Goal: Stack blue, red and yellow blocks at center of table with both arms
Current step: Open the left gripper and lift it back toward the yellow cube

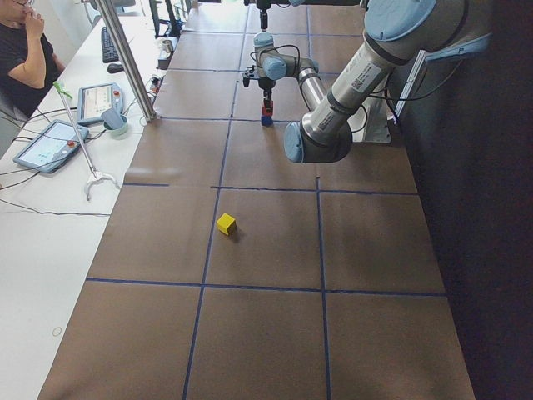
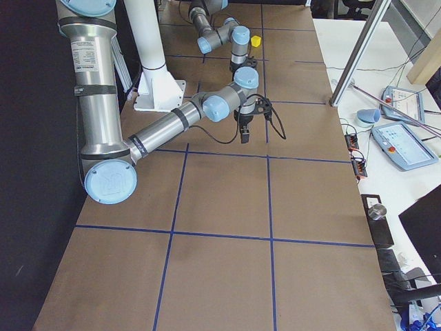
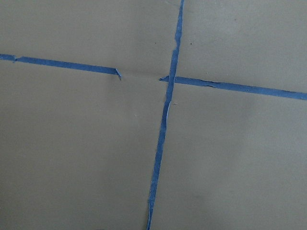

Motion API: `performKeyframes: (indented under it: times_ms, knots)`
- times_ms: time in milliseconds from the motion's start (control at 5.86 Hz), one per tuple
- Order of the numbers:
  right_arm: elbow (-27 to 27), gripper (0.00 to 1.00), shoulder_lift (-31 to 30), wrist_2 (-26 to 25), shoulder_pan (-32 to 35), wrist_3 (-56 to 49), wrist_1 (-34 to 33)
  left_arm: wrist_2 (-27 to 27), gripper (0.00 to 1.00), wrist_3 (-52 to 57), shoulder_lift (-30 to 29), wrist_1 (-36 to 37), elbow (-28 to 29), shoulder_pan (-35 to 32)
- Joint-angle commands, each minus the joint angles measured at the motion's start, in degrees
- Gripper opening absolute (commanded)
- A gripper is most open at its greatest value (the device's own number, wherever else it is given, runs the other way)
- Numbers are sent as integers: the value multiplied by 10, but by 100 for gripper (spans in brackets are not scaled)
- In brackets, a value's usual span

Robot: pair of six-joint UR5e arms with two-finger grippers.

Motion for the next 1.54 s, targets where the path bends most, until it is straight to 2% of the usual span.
performKeyframes:
  times_ms: [0, 512, 682, 853, 1024, 1365]
  knots:
    - [1, 100, 1, 0, 0, 1, 0, 1, 0, 0, 0, -1, 0, 0]
    - [0, 100, 1, 0, -1, -2, 0, 15, 2, 0, 0, -20, 13, 6]
    - [1, 100, 1, 0, -1, 0, 0, 15, 6, 0, 0, -21, 13, 6]
    - [1, 100, 1, 0, -1, 0, 0, 15, 82, 0, 1, -21, 12, 6]
    - [1, 100, 2, 0, -1, 1, 0, 18, 100, -1, 1, -21, 9, 6]
    - [1, 100, 2, 0, -1, 1, 0, 20, 100, -2, 0, -17, -2, 5]
